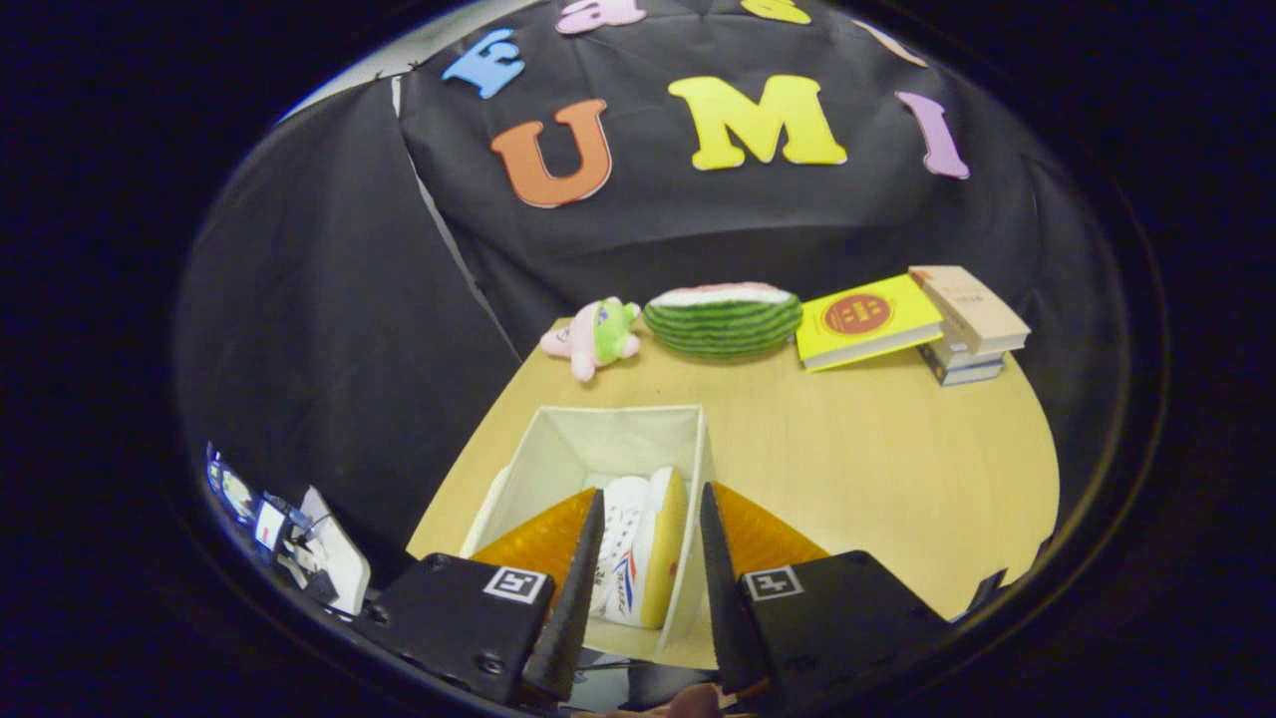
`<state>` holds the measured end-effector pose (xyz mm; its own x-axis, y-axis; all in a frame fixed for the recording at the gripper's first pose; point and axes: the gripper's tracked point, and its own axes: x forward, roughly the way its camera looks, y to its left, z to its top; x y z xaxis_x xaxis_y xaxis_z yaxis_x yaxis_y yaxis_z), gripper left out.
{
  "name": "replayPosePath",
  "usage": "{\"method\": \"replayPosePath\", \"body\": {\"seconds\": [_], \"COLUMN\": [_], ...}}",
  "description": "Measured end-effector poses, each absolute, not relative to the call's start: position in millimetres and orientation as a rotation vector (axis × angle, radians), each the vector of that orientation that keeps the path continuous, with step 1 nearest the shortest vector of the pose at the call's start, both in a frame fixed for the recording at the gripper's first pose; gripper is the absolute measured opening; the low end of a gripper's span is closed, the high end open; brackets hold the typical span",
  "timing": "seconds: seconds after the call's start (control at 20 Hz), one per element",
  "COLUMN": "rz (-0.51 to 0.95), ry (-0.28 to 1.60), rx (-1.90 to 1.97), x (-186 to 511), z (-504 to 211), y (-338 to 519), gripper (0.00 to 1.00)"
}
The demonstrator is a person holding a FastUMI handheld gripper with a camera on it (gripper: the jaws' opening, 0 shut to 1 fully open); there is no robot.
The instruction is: Open the storage box then place both shoes into the box .Put the left shoe in first, then the right shoe, with the right side of both shoes facing outward in a uniform manner.
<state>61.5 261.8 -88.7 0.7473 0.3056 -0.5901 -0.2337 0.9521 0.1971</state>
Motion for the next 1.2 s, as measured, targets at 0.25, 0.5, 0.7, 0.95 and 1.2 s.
{"method": "replayPosePath", "body": {"seconds": [0.25, 0.5, 0.7, 0.95, 1.2], "rz": [0.222, 0.174, 0.15, 0.137, 0.12], "ry": [0.398, 0.182, 0.104, 0.056, 0.014], "rx": [0.093, 0.036, 0.026, 0.055, 0.008], "x": [73, 58, 53, 48, 49], "z": [-38, 7, 12, 7, 1], "y": [228, 211, 204, 198, 205], "gripper": [0.65, 0.89, 0.99, 0.99, 0.99]}}
